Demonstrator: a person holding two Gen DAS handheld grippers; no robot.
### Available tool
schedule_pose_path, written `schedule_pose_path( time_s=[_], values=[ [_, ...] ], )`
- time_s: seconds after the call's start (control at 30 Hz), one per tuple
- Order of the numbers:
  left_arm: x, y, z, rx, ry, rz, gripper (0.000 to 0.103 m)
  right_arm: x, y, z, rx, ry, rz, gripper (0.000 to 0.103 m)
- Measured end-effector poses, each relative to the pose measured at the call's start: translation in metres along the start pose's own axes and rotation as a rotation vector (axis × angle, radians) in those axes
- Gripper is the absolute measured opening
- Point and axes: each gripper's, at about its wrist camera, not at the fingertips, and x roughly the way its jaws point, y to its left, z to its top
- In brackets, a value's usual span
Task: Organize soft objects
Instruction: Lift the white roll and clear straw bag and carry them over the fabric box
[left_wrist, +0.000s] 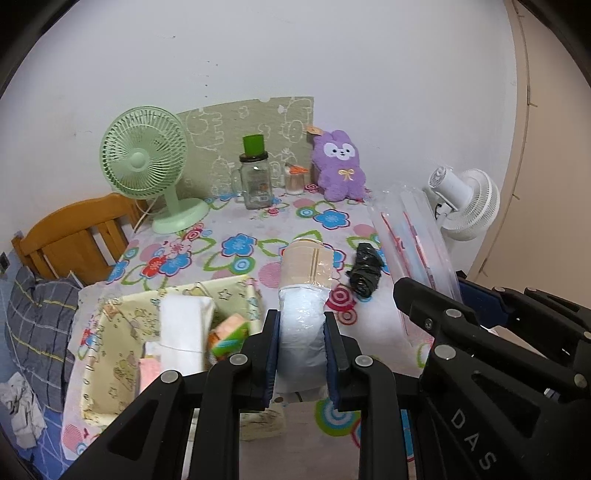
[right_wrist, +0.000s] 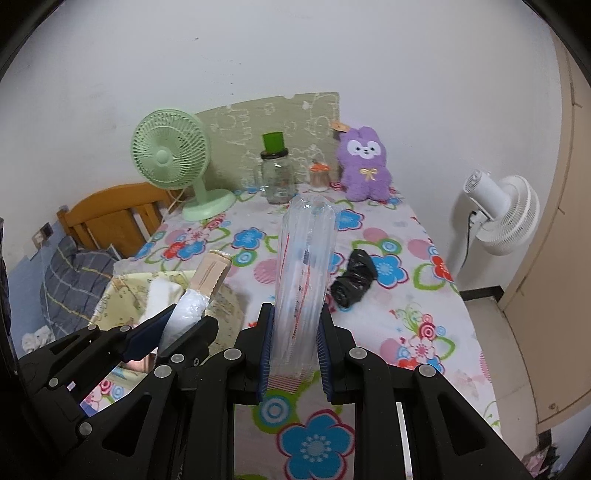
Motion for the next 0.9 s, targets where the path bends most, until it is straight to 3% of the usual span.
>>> schedule_pose_path(
  time_s=[0.9],
  values=[
    [0.004, 0.076, -0.004, -0.035, 0.003, 0.052, 0.021, 0.033, 0.079, 0.013, -0.094, 0.031, 0.083, 0.025]
  ],
)
